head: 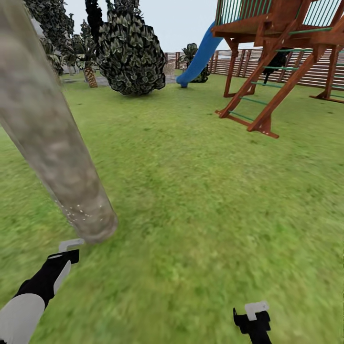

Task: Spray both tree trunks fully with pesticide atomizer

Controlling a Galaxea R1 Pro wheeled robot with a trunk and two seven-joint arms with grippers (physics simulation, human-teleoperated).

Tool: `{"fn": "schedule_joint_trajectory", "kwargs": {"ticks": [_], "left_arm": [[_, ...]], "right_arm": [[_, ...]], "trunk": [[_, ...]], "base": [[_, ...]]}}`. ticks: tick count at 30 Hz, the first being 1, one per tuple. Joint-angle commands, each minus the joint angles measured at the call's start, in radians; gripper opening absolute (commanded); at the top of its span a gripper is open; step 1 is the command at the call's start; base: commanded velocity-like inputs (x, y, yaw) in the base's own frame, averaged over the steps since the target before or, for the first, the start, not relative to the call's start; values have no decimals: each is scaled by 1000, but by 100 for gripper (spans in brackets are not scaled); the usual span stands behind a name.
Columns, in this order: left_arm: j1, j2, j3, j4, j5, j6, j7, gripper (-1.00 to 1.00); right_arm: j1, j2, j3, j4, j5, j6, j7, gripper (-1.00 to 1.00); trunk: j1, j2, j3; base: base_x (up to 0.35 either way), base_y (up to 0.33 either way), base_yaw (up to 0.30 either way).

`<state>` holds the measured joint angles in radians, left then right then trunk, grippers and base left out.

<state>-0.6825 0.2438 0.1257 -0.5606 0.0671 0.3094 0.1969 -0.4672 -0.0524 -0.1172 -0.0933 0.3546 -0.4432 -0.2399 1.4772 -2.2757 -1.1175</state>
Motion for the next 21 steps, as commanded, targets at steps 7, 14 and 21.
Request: {"fn": "schedule_joint_trajectory", "kwargs": {"ticks": [7,14,21], "left_arm": [[0,0,-1,-4,7,5,4,-100],[0,-1,-3,-6,7,5,4,-100],[-14,-30,-5,-11,7,19,3,-100]], "right_arm": [[-1,0,-8,1,11,-3,-2,100],[-1,0,-7,1,11,-3,-2,100],[-1,0,-8,1,11,-3,-4,100]], "trunk": [[0,0,-1],[0,0,-1],[0,0,-1]], "base": [[146,-240,1],[-66,-215,171],[-13,-11,225]]}}
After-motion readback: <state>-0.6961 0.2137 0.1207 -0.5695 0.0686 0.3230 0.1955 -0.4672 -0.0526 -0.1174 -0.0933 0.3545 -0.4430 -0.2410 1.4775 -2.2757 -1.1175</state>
